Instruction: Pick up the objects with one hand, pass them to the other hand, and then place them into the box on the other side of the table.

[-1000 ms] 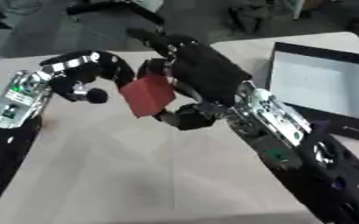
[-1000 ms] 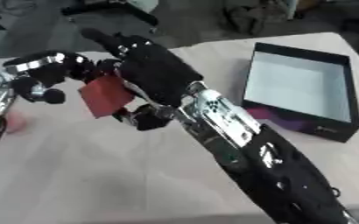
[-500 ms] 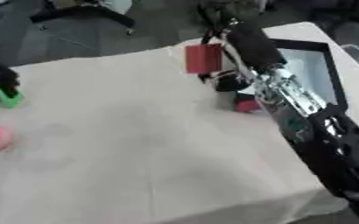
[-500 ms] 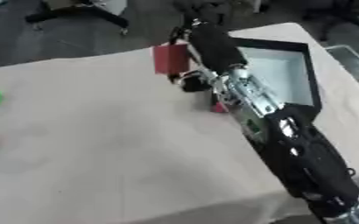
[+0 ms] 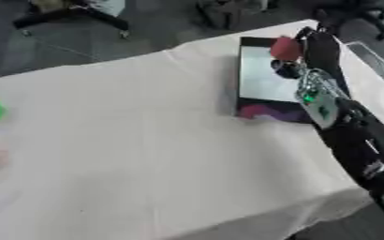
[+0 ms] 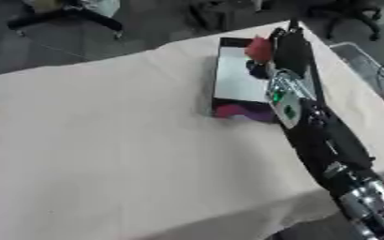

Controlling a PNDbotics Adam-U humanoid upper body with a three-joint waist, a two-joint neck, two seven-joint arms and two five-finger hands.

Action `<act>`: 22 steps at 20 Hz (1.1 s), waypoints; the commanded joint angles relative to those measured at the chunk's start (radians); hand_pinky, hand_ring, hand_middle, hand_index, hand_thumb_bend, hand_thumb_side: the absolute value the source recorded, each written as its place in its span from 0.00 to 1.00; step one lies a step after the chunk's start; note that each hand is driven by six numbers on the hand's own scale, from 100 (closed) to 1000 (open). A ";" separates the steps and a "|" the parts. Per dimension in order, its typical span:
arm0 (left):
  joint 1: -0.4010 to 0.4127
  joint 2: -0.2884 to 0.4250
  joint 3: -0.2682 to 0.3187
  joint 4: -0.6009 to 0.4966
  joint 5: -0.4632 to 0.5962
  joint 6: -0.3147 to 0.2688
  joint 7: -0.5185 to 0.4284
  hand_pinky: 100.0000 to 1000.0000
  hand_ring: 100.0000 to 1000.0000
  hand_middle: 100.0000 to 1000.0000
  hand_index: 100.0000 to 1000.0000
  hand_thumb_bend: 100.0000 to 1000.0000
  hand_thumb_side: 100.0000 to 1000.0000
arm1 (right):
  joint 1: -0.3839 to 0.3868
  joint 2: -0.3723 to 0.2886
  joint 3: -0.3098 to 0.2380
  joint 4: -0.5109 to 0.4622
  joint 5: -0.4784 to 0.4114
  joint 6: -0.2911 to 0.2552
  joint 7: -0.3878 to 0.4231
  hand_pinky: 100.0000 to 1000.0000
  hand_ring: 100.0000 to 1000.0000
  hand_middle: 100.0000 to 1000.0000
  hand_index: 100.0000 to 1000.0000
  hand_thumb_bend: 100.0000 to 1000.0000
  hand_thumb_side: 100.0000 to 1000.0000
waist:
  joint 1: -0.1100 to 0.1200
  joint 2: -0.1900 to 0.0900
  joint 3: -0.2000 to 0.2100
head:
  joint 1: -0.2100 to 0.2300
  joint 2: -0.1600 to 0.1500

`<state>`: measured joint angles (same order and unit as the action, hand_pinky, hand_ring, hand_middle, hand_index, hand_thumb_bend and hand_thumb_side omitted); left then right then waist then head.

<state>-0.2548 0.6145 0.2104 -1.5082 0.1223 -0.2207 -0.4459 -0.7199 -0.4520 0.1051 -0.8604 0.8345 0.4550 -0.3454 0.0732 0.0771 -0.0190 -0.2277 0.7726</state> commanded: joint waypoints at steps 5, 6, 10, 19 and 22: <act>-0.011 0.029 0.024 -0.005 -0.031 0.002 0.002 0.53 0.51 0.53 0.71 0.51 0.51 | -0.018 -0.072 -0.019 -0.171 0.336 0.016 0.232 0.85 0.89 1.00 0.97 0.93 0.37 | -0.007 -0.009 -0.003 | 0.007 -0.003; -0.013 0.032 0.025 -0.001 -0.036 0.001 0.003 0.53 0.51 0.53 0.71 0.53 0.51 | -0.014 -0.074 -0.020 -0.224 0.374 0.015 0.235 0.83 0.87 1.00 0.95 0.94 0.29 | -0.007 -0.009 -0.004 | 0.012 -0.003; -0.018 0.046 0.035 0.035 -0.053 -0.006 0.016 0.53 0.51 0.53 0.71 0.54 0.50 | 0.012 -0.067 0.016 -0.529 0.507 -0.041 0.181 0.80 0.83 1.00 0.92 0.63 0.28 | -0.006 -0.008 -0.009 | 0.074 -0.003; -0.110 0.134 -0.011 0.279 -0.223 -0.053 0.073 0.54 0.51 0.52 0.70 0.57 0.43 | -0.016 0.031 0.324 -0.971 0.365 -0.438 0.529 0.86 0.84 1.00 0.91 0.48 0.22 | 0.001 -0.006 -0.013 | 0.413 -0.003; -0.176 0.152 -0.054 0.383 -0.352 -0.086 0.100 0.54 0.52 0.53 0.70 0.58 0.40 | -0.024 0.088 0.383 -0.976 0.286 -0.470 0.594 0.83 0.82 1.00 0.91 0.49 0.21 | 0.000 -0.004 -0.014 | 0.440 -0.003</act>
<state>-0.4117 0.7121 0.1647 -1.1537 -0.1847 -0.2934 -0.3577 -0.7226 -0.3772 0.4704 -1.8098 1.1534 0.0031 0.2180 0.0720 0.0831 -0.0340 0.1927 0.7725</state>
